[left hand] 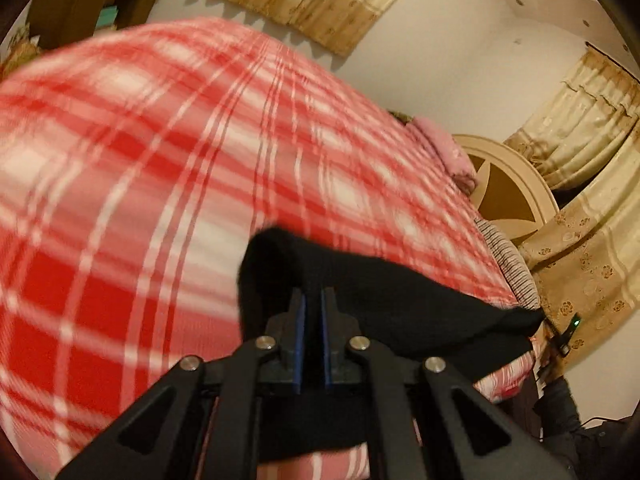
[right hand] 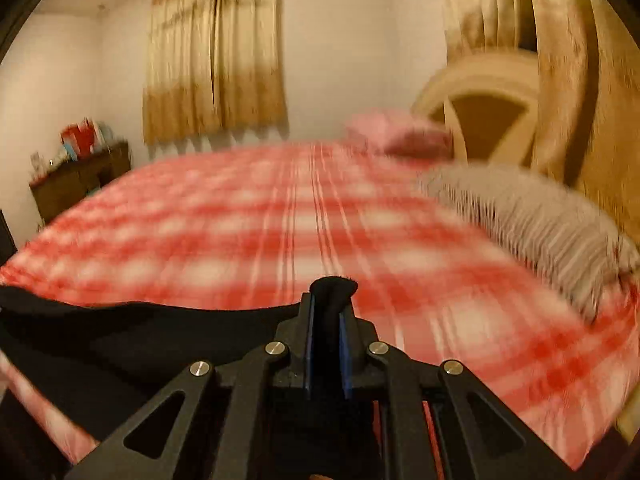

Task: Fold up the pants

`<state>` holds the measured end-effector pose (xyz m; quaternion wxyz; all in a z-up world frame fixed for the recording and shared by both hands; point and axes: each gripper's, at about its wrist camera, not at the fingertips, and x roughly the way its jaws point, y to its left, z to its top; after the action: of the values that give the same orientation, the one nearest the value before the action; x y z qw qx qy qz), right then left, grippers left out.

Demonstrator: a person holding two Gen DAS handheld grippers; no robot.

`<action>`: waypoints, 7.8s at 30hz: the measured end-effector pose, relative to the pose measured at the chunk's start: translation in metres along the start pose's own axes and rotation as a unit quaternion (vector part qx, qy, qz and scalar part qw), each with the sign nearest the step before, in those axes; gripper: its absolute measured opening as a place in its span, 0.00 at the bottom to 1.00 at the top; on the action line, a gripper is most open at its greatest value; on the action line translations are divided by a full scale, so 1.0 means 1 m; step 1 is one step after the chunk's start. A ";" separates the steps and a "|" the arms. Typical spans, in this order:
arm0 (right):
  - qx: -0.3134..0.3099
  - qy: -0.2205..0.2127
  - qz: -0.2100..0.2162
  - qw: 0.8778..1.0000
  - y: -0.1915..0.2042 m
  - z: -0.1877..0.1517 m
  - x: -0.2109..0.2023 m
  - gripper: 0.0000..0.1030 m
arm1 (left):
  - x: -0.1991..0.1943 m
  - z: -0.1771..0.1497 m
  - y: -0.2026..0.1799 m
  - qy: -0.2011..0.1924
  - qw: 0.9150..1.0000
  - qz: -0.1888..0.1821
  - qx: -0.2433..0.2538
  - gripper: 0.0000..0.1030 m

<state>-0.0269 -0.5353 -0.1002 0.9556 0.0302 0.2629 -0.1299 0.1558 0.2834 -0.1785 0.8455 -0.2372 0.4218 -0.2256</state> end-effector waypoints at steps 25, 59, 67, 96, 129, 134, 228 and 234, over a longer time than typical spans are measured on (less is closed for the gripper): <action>-0.217 0.026 0.109 0.970 0.239 -0.013 -0.044 0.65 | 0.006 -0.022 0.002 0.007 1.000 0.013 -0.005 0.07; -0.370 0.081 0.249 0.891 0.434 -0.075 -0.030 0.03 | -0.035 -0.019 0.012 0.010 0.990 -0.110 -0.082 0.07; -0.411 0.131 0.265 0.862 0.430 -0.122 -0.013 0.03 | -0.016 -0.047 0.043 0.044 0.986 -0.100 -0.124 0.07; -0.108 0.224 0.349 0.904 0.473 -0.005 0.112 0.37 | 0.031 -0.045 -0.072 0.011 0.985 0.091 0.147 0.46; 0.006 0.169 0.181 0.969 0.254 0.035 0.058 0.64 | 0.079 -0.065 -0.167 0.046 0.961 0.050 0.269 0.65; 0.075 0.156 0.002 0.985 0.098 0.029 0.016 0.64 | 0.104 -0.067 -0.177 0.067 0.962 0.056 0.258 0.65; -0.159 0.203 0.364 0.895 0.540 -0.042 0.079 0.49 | 0.033 -0.046 -0.039 -0.013 0.950 0.263 0.166 0.87; -0.197 0.207 0.381 0.879 0.576 -0.073 0.060 0.50 | 0.033 -0.046 -0.037 -0.010 0.948 0.270 0.167 0.88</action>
<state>0.1384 0.0152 -0.1992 0.8412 -0.0342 0.4432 0.3078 0.1295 0.2259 -0.2010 0.9065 0.0277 0.4179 -0.0538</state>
